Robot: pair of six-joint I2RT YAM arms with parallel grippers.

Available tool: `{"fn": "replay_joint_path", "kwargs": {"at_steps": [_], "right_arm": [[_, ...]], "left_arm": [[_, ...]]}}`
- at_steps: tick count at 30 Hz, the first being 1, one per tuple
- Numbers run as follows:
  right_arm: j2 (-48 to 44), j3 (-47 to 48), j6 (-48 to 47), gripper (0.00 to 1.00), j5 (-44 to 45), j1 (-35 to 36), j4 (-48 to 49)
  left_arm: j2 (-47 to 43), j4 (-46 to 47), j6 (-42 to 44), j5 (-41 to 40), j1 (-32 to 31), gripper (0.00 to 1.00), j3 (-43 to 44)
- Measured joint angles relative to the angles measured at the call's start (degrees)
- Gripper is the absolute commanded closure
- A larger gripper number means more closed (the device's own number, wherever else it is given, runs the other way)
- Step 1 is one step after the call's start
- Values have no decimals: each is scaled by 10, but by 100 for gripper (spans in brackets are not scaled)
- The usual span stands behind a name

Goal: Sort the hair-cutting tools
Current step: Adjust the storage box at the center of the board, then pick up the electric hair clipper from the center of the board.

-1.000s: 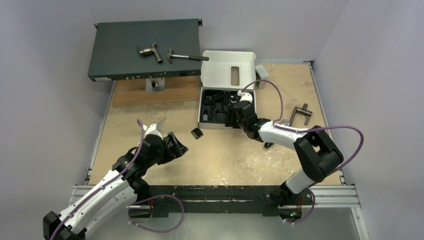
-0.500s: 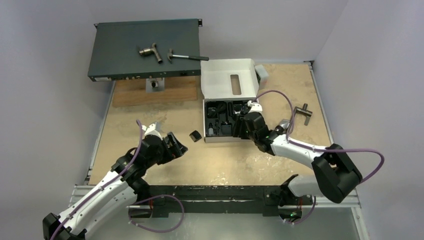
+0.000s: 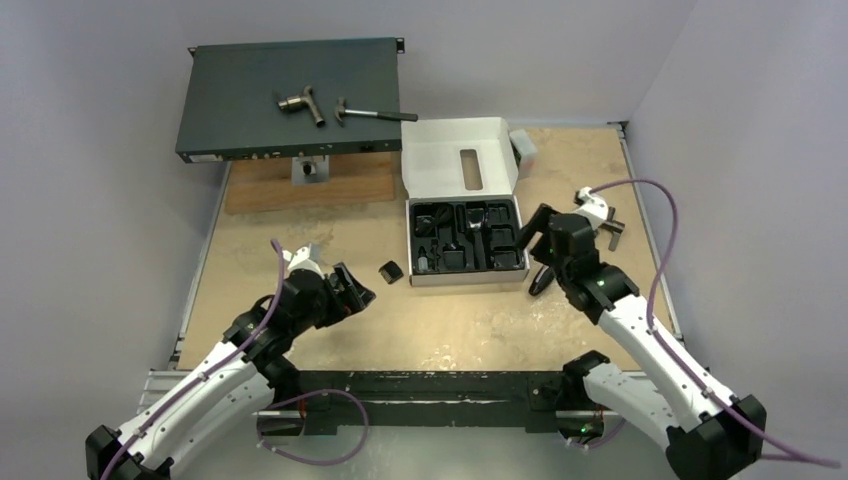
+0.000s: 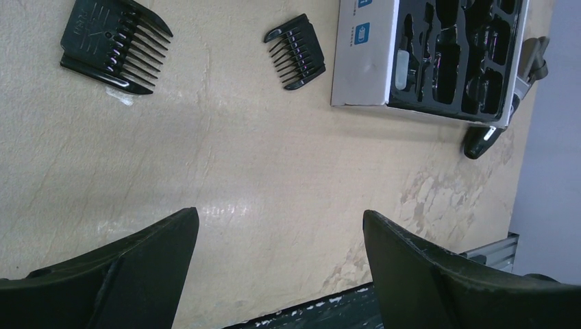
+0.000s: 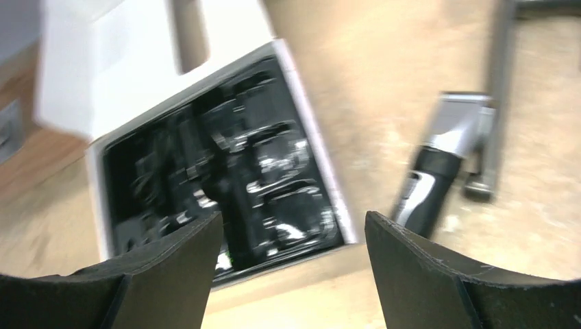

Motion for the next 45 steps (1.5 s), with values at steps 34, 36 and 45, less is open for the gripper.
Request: {"fn": "replay_joint_path", "kwargs": {"at_steps": [34,36,45], "right_arm": [[221,-68,81,43,-30,-188,22],[230,-68,78,49,-39,-189,31],[254,-68,66,65,-73,-199,53]], "left_arm": [[-14,28,-9,0,0,10,-27],[-7,31,-9,0,0,10,-27],[0,32,-9,0,0,10,-27]]}}
